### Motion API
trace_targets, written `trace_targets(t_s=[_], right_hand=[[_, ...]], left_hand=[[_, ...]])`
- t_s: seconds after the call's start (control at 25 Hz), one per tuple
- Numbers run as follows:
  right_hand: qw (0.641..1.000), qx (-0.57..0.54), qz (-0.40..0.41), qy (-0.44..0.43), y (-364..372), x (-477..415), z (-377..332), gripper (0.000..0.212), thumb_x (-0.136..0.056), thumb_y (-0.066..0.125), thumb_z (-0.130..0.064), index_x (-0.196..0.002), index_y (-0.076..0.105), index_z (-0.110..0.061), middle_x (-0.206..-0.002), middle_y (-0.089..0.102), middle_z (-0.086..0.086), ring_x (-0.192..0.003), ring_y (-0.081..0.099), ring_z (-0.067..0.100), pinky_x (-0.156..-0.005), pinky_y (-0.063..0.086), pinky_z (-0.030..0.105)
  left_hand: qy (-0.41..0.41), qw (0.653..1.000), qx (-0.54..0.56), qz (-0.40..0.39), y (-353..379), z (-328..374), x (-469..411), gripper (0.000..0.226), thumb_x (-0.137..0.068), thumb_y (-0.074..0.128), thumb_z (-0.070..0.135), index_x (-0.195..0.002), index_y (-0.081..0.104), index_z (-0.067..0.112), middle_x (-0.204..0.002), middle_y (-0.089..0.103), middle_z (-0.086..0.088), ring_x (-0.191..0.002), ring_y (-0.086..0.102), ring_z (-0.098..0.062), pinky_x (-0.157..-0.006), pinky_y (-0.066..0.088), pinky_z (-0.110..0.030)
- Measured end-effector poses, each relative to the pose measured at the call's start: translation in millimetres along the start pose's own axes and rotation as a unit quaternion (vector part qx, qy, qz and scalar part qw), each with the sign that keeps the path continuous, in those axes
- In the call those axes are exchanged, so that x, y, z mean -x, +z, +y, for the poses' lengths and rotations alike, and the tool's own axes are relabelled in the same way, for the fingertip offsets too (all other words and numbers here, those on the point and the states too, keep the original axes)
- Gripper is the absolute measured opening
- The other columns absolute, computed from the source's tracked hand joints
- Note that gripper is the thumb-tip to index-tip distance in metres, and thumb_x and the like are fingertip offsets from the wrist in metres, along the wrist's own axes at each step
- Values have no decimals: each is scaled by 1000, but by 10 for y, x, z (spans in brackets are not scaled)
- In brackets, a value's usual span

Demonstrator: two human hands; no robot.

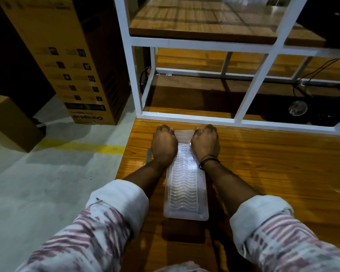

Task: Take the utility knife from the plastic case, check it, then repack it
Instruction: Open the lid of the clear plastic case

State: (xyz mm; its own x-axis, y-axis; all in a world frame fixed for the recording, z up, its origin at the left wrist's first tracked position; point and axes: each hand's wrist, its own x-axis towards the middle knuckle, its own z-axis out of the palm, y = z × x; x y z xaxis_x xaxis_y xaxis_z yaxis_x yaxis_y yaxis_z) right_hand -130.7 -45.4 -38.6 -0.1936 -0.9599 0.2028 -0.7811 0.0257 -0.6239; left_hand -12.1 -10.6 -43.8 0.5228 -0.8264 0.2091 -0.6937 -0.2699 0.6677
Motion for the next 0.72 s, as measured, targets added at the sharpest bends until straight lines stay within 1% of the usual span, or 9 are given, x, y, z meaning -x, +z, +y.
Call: trace_targets(t_s=[0.16,0.24,0.36,0.44,0.48,0.52,0.56,0.64,0.72], right_hand=[[996,78,-3,-37,-44,20,-6,45,-95,52,-33,-126,55,0,-126,58,22,-115,54,39,-94,47,45],[977,165,-9,-135,-82,71,-43,43,-90,56,-29,-124,55,-4,-124,57,20,-113,53,38,-92,46,47],[937,219,-89,-258,-248,339,-128,35,-89,54,-28,-119,57,-11,-120,60,14,-112,53,36,-90,43,47],[932,221,-123,-259,-383,704,-111,41,-91,50,-38,-125,56,-15,-130,57,13,-122,48,36,-94,38,49],[936,209,-153,-238,-454,893,-83,49,-93,47,-45,-133,52,-18,-142,50,12,-132,40,38,-100,34,53],[938,192,-200,-210,-518,1072,-44,58,-94,42,-53,-143,44,-21,-155,37,10,-143,27,39,-107,28,58],[935,176,-245,-186,-557,1212,11,67,-95,38,-60,-152,32,-24,-165,22,6,-151,11,39,-113,21,61],[928,174,-274,-182,-553,1336,87,80,-94,32,-69,-159,15,-26,-170,1,2,-155,-7,35,-118,12,62],[931,181,-249,-194,-523,1292,81,82,-93,31,-70,-159,17,-23,-170,4,6,-155,-3,35,-121,10,58]], left_hand=[[-13,999,32,-7,-16,6,5,33,-107,45,32,-110,67,8,-113,68,-14,-103,65,-32,-83,52,-42],[-30,997,51,-41,-40,8,-21,31,-105,47,34,-109,66,9,-112,69,-14,-102,66,-33,-80,51,-40],[-78,986,110,-102,-216,-17,-37,29,-102,55,38,-105,66,11,-108,73,-10,-100,68,-30,-77,47,-34],[-99,974,148,-143,-399,-81,114,28,-101,60,39,-89,65,14,-91,72,-6,-83,67,-26,-65,49,-30],[-110,964,169,-171,-458,-140,225,33,-101,61,37,-76,63,17,-74,69,-1,-68,64,-23,-53,50,-27],[-119,955,185,-199,-487,-219,345,41,-101,62,37,-65,59,18,-59,64,4,-56,59,-19,-42,47,-23],[-133,944,202,-225,-501,-295,443,45,-101,62,38,-61,57,18,-53,61,5,-48,55,-17,-36,44,-21],[-187,921,252,-232,-461,-423,540,36,-98,66,41,-75,62,14,-74,65,-4,-50,58,-19,-37,44,-21],[-221,911,275,-213,-464,-395,574,21,-98,67,34,-94,64,13,-91,69,-12,-59,61,-15,-44,47,-22]])
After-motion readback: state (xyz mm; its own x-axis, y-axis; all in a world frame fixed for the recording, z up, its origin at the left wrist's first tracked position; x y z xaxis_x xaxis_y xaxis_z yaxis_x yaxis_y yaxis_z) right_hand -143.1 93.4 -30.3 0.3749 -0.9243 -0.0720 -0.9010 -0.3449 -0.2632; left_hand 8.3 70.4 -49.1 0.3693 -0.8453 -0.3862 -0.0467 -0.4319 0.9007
